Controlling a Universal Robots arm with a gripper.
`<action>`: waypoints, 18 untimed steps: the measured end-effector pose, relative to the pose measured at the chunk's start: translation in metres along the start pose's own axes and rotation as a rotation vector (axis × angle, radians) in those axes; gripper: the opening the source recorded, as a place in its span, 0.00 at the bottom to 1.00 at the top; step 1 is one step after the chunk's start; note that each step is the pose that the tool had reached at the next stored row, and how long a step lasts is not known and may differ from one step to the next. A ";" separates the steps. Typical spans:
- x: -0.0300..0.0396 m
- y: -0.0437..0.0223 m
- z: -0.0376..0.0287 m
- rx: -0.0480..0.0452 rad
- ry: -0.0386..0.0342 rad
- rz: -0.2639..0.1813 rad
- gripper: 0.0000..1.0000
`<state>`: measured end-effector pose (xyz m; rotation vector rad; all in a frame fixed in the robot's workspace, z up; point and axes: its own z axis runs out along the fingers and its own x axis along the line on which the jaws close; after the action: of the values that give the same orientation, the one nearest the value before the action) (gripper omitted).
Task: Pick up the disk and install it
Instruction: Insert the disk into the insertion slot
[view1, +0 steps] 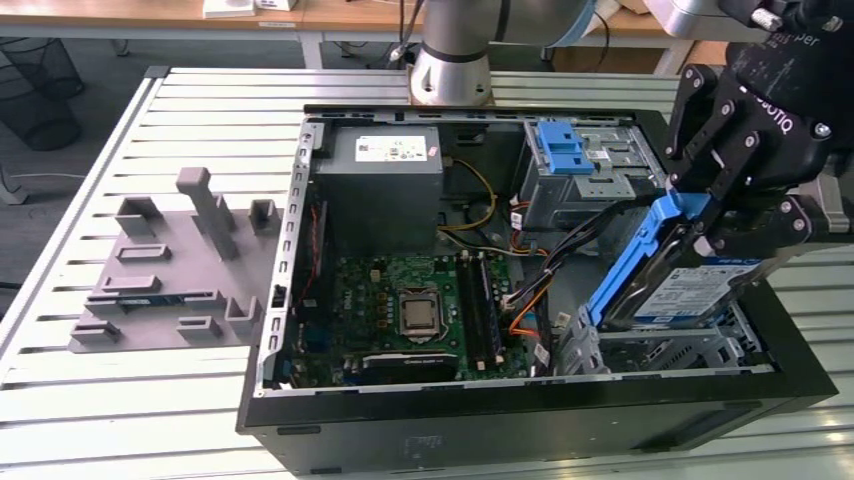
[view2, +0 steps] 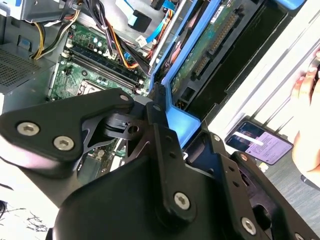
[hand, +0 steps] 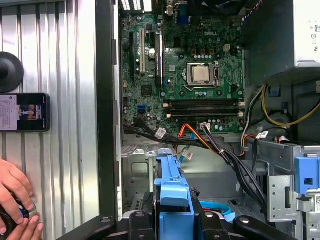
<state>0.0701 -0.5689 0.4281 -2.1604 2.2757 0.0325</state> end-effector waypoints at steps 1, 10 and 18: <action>0.0000 0.0000 0.0000 0.0000 0.0000 0.000 0.36; 0.0002 -0.0003 0.0118 0.0000 0.0000 0.000 0.44; 0.0004 -0.0006 0.0263 0.0000 0.0000 0.000 0.18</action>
<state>0.0703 -0.5689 0.4018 -2.1603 2.2757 0.0325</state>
